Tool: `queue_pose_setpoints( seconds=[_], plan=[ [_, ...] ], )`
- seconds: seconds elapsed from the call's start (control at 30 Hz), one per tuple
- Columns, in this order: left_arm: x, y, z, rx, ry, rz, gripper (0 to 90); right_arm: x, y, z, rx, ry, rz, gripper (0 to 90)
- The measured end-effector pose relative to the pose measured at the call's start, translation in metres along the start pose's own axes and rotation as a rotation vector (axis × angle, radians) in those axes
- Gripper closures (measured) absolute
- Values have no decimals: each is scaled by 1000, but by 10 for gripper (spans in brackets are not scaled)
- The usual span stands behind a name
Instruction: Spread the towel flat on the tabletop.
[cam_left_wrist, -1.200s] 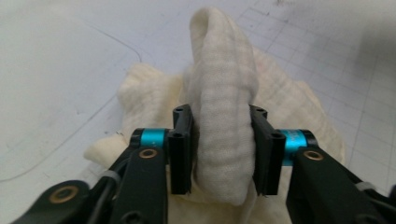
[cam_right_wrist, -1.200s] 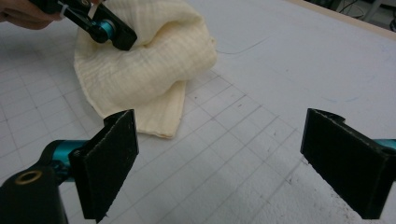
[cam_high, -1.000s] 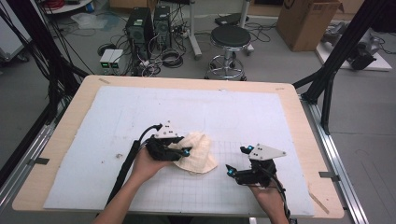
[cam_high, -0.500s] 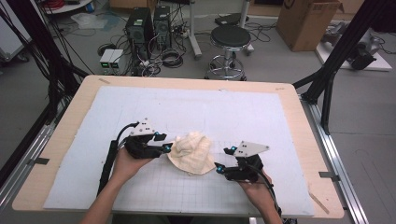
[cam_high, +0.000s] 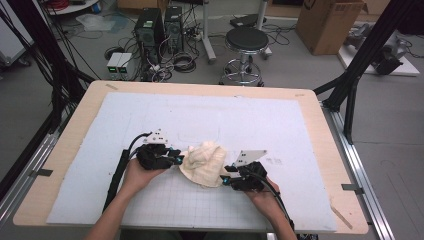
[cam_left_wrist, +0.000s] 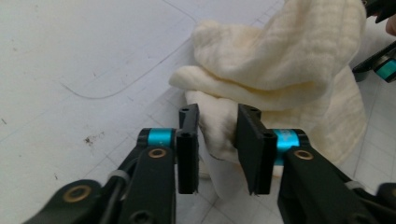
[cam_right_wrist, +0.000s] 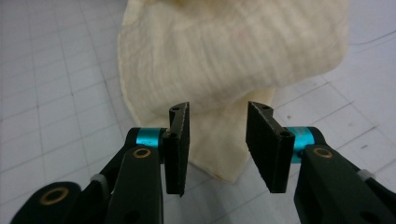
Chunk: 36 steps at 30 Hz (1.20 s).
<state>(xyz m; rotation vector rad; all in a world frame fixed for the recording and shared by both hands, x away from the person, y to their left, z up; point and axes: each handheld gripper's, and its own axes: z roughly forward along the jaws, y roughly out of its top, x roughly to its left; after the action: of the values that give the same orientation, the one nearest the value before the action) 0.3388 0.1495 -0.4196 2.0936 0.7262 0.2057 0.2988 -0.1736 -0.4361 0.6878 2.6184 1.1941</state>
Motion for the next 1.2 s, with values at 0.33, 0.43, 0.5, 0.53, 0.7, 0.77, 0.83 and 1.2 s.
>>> queue_pose_setpoints(
  seconds=[0.33,0.43,0.5,0.53,0.7,0.77,0.83,1.2],
  plan=[
    [-4,-10,-12,3,-3,12,850,0,-2,7,32,19,16,779],
    [-8,-11,-23,0,4,29,855,1,-3,8,25,42,22,872],
    [-12,-11,-30,-9,10,41,856,2,-2,7,31,40,23,886],
    [-15,-11,-33,-15,12,45,856,2,-2,6,29,42,24,887],
    [-28,-16,-44,-4,5,64,856,1,-4,-7,7,26,26,890],
    [-34,-18,-47,-1,0,68,856,2,-5,-15,-13,27,39,889],
    [-40,-19,-49,3,-3,70,855,4,-6,-22,-36,28,37,889],
    [-62,-18,-39,35,-70,104,817,22,-21,-62,-67,-9,20,889]
  ],
)
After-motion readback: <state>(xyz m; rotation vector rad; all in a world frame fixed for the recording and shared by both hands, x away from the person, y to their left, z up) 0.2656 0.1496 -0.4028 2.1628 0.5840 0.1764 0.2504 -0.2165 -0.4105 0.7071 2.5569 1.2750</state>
